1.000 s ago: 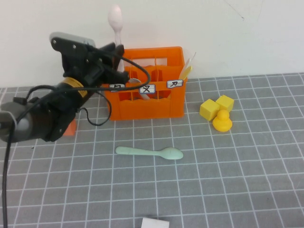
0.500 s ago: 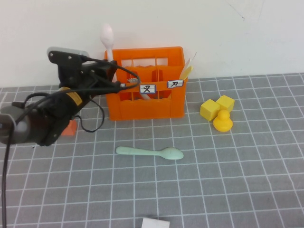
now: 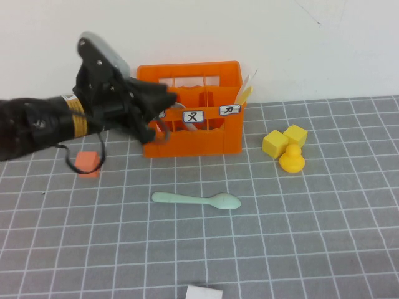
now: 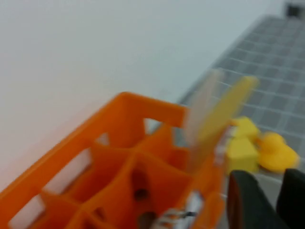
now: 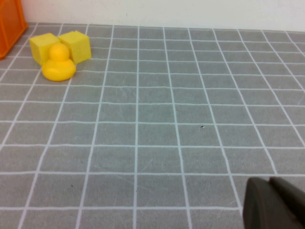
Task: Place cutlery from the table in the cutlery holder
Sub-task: Place the spoon on the box, then pick up the spoon
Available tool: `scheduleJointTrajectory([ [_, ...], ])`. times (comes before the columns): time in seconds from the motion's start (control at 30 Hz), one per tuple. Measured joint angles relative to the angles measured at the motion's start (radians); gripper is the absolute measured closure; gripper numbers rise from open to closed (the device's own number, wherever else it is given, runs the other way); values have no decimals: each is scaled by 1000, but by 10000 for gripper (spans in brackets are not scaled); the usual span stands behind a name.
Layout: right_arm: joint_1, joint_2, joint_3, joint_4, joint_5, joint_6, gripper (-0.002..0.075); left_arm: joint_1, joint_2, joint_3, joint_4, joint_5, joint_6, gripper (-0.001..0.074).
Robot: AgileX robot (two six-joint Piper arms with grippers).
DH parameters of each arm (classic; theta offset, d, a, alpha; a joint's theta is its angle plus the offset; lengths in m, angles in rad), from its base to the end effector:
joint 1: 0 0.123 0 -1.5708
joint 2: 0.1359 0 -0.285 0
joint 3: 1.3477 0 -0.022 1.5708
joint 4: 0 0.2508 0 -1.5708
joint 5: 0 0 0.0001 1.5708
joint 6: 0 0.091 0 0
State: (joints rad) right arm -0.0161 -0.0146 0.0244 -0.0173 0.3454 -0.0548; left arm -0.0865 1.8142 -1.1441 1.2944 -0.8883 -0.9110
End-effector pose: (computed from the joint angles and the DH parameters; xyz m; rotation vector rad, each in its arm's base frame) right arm 0.0532 -0.0014 0.1746 -0.0464 1.8387 -0.0665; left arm 0.3783 -0.1009 0.2525 0.8481 1.5747 -0.6579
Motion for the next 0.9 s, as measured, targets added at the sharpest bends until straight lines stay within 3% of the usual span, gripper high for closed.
scheduleJointTrajectory([
  [0.1, 0, 0, 0, 0, 2, 0, 729, -2, -79, -3, 230, -26, -112, 673],
  [0.17, 0, 0, 0, 0, 2, 0, 729, -2, -121, -19, 361, -38, -244, 707],
  [0.3, 0, 0, 0, 0, 2, 0, 729, -2, -157, -51, 469, -56, -466, 729],
  [0.57, 0, 0, 0, 0, 2, 0, 729, -32, -157, -73, 484, -39, -550, 734],
  [0.73, 0, 0, 0, 0, 2, 1, 729, -108, -157, -73, 484, 230, -437, 734],
  [0.9, 0, 0, 0, 0, 2, 2, 729, -239, -157, -73, 468, 728, -281, 734],
])
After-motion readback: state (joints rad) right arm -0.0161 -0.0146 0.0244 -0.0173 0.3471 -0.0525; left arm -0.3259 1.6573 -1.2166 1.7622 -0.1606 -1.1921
